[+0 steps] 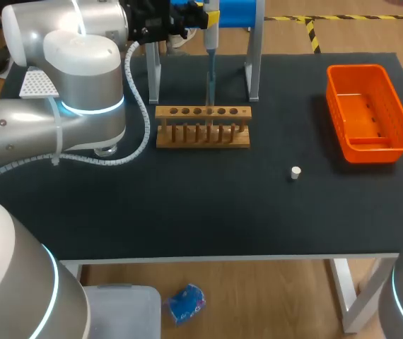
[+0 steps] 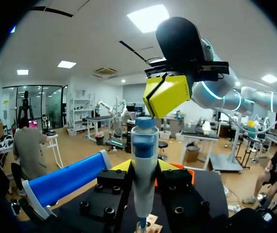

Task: Invert the test tube, pick up the pipette, mount the tip to pipette, aspirate from beaker and dispense into the tube, eject the tip, return the pipette, and cap with the stopper.

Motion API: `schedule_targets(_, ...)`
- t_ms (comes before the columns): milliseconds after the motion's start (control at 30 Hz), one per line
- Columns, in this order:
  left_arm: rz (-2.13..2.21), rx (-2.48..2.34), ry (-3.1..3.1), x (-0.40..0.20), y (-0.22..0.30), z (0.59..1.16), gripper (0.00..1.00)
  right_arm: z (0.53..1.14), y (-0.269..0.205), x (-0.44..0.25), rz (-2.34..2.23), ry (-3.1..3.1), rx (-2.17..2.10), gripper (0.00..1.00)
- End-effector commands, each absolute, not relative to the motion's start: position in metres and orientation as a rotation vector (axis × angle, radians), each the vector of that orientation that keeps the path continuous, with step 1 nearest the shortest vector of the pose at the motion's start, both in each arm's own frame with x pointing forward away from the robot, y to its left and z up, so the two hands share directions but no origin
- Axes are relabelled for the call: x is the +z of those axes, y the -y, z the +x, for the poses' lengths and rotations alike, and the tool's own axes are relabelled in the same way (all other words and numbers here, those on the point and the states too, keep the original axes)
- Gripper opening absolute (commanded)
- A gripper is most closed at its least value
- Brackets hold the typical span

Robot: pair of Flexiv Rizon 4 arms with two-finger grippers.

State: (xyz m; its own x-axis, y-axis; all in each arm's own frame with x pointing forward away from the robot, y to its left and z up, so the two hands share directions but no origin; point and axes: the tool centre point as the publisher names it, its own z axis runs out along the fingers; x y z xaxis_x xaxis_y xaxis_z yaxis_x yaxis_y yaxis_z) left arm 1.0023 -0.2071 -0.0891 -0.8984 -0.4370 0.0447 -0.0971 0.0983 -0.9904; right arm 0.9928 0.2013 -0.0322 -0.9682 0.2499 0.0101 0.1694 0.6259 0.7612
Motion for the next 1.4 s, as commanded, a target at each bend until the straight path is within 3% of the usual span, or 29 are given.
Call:
schedule_targets(33, -0.531, -1.881, -2.108, -0.086, 0.208, 1.003, 0.00, 0.990, -0.200, -0.041, 0.357, -2.747, 1.273, 0.00)
schedule_targets(1400, -0.531, -1.881, -2.108, -0.086, 0.208, 1.003, 0.00, 0.991, -0.199, 0.007, 0.287, -2.657, 1.321, 0.00)
